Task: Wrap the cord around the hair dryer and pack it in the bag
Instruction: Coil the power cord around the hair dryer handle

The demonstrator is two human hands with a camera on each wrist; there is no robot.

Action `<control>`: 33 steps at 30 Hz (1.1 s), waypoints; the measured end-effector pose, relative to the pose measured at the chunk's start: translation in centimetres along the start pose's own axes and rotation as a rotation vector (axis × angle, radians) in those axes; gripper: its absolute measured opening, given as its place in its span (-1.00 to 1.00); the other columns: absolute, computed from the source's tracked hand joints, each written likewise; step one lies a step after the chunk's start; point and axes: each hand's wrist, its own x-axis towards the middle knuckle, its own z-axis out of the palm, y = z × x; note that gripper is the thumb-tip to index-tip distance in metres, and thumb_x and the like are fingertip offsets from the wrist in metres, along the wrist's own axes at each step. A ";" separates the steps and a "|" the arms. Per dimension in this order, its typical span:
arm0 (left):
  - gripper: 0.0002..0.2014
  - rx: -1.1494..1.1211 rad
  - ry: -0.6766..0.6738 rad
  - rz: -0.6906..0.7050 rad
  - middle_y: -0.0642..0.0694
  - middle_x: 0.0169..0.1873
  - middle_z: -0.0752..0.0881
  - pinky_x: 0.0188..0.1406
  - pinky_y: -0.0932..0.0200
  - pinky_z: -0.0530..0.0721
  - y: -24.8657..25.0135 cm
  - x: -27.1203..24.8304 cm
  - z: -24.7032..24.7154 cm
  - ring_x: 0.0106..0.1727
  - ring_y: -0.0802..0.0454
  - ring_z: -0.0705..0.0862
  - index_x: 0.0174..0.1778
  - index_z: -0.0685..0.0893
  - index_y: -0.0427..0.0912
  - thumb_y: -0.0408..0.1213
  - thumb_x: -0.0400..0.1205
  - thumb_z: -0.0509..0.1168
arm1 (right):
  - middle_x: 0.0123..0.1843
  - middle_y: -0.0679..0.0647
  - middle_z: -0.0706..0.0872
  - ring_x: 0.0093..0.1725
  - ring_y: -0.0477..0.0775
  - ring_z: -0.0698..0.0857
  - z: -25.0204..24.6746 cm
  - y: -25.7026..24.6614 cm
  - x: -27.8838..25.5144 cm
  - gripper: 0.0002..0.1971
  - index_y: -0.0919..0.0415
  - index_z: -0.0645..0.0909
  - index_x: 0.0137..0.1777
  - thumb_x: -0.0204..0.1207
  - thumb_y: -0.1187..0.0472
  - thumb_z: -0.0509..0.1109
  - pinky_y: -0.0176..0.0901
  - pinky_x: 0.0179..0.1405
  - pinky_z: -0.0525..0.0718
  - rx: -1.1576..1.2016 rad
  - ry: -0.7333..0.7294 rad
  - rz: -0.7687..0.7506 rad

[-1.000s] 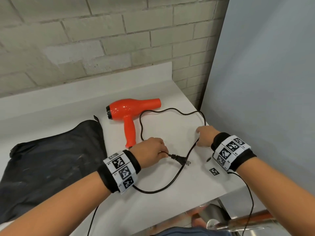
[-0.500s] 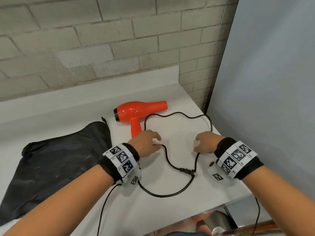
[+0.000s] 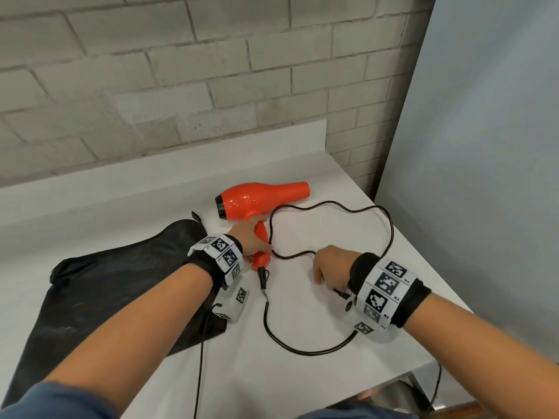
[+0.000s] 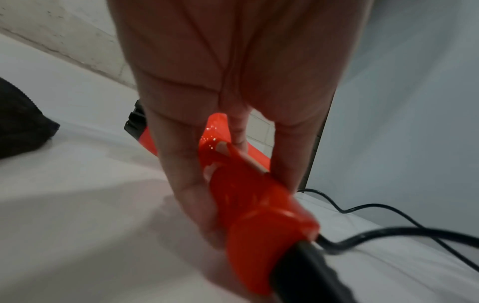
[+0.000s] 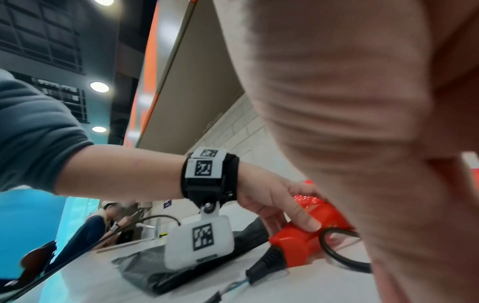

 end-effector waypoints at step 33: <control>-0.52 -0.667 0.072 0.648 -0.07 0.08 0.65 -0.15 0.43 0.63 0.6 -6.2 -5.3 -0.16 0.26 0.70 0.26 0.49 0.06 -0.55 0.53 0.23 | -0.15 -0.27 0.66 -0.05 -0.14 0.67 -6.2 -4.1 -0.1 -0.67 -0.15 0.55 -0.09 0.37 0.32 0.50 -0.18 0.02 0.71 0.827 0.827 -0.518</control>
